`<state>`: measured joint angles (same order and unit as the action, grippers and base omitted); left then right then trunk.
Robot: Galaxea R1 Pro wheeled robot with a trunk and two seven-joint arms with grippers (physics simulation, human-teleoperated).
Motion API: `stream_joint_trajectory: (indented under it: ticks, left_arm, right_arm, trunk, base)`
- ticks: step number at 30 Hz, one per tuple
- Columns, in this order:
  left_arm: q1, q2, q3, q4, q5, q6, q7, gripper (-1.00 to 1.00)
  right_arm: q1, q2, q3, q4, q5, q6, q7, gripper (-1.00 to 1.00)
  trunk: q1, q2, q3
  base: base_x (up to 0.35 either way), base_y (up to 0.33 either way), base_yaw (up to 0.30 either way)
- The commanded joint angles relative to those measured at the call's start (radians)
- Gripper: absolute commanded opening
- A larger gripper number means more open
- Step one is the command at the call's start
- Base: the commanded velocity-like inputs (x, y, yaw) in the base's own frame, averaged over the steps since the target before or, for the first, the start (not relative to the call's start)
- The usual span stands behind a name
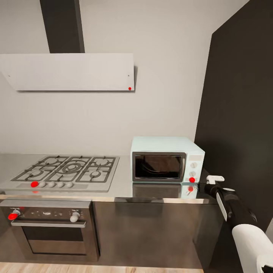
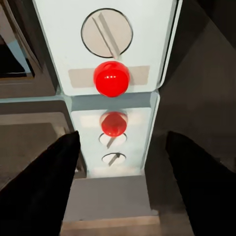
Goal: In the kitchen, take the popcorn bag from the countertop, put it into the microwave, and heat it until the popcorn is cooked so the cooked popcorn ends up inside the bag.
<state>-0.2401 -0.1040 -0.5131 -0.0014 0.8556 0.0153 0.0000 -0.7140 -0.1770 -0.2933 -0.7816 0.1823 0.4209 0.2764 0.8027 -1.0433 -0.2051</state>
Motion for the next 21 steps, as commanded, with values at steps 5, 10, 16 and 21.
stream_joint_trajectory:
  ticks: [5, 10, 16, 21]
  left_arm:
    - [0.0, 0.0, -0.008, 0.0, 0.01, 0.002, 0.0, 1.0]
    - [-0.001, 0.0, -0.008, 0.0, 0.01, 0.002, 0.0, 1.0]
    - [0.0, 0.001, -0.008, 0.0, 0.011, 0.002, 0.0, 1.0]
    - [0.001, 0.001, -0.008, 0.0, 0.011, 0.002, 0.0, 1.0]
  right_arm:
    - [-0.001, 0.0, -0.004, -0.002, 0.011, 0.001, 0.009, -1.0]
    - [-0.001, -0.001, -0.003, -0.002, 0.011, -0.014, 0.009, -1.0]
    - [0.002, -0.007, 0.0, 0.004, 0.017, -0.022, 0.003, -1.0]
    - [0.015, 0.004, -0.003, 0.032, 0.022, -0.02, -0.011, -1.0]
  trunk:
    - [0.0, -0.001, -0.001]
    - [0.0, -0.001, -0.001]
    - [0.0, -0.001, -0.001]
    - [0.0, -0.001, -0.001]
  base:
    - [0.0, 0.0, 0.0]
    - [0.0, 0.0, 0.0]
    - [0.102, 0.0, 0.0]
    - [0.0, 0.0, 0.0]
